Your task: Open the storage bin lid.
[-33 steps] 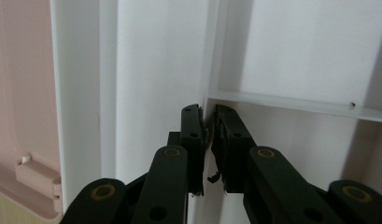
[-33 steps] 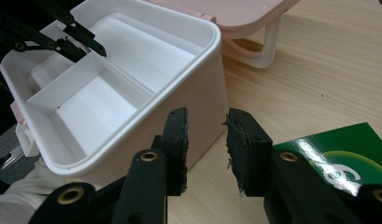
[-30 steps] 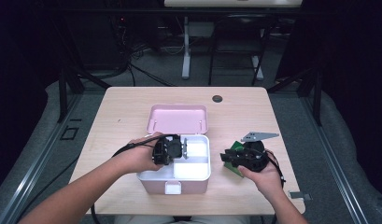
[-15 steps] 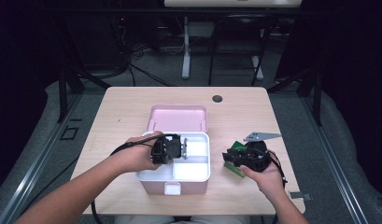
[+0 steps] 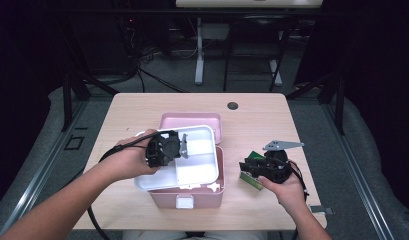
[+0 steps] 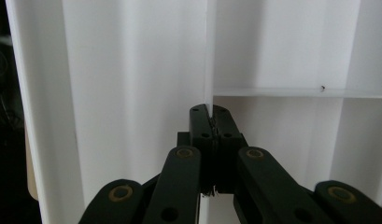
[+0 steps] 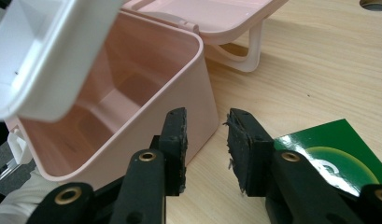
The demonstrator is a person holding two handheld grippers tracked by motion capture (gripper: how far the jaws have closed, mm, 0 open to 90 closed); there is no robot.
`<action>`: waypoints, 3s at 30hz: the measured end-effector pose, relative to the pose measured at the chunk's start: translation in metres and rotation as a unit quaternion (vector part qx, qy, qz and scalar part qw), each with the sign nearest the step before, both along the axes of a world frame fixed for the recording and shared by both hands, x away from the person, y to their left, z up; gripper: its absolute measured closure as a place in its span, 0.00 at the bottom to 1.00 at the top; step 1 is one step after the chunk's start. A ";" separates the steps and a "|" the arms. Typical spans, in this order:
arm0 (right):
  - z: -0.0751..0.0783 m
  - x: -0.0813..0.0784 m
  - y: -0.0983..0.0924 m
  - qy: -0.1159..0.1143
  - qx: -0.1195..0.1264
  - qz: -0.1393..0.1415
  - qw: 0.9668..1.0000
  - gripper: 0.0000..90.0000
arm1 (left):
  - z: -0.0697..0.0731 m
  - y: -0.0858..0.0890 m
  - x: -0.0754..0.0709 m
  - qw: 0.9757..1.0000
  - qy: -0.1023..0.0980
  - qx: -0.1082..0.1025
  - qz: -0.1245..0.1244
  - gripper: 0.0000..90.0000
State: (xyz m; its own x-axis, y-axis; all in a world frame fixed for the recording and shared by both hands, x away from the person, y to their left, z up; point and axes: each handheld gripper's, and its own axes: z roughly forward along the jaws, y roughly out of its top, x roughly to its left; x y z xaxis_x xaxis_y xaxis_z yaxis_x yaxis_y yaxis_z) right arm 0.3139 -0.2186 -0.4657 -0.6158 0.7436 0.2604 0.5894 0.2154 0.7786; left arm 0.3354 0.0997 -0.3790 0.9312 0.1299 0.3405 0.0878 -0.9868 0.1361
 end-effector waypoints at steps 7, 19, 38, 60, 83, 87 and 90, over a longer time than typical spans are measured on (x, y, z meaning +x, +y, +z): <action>0.001 0.000 -0.003 -0.004 -0.003 -0.013 1.000 0.66 | 0.004 0.043 0.015 0.992 0.044 -0.038 0.112 0.99; 0.007 0.001 0.001 -0.048 -0.030 -0.026 0.998 0.56 | -0.001 0.131 0.041 0.955 0.066 -0.072 0.279 0.99; 0.012 0.003 -0.002 -0.064 -0.031 -0.031 0.997 0.50 | -0.026 0.192 0.056 0.921 0.100 -0.093 0.366 0.99; -0.003 0.001 -0.008 -0.074 -0.040 -0.065 0.994 0.39 | -0.119 0.198 0.075 0.893 0.153 -0.115 0.406 0.99; 0.005 0.019 0.007 -0.017 -0.201 0.001 0.979 0.31 | -0.148 0.196 0.068 0.885 0.140 -0.150 0.418 0.67; 0.011 0.028 0.010 0.008 -0.214 0.012 0.977 0.29 | -0.148 0.195 0.065 0.889 0.135 -0.151 0.410 0.57; 0.015 0.037 0.011 0.036 -0.223 0.021 0.974 0.28 | -0.148 0.198 0.065 0.889 0.132 -0.143 0.414 0.55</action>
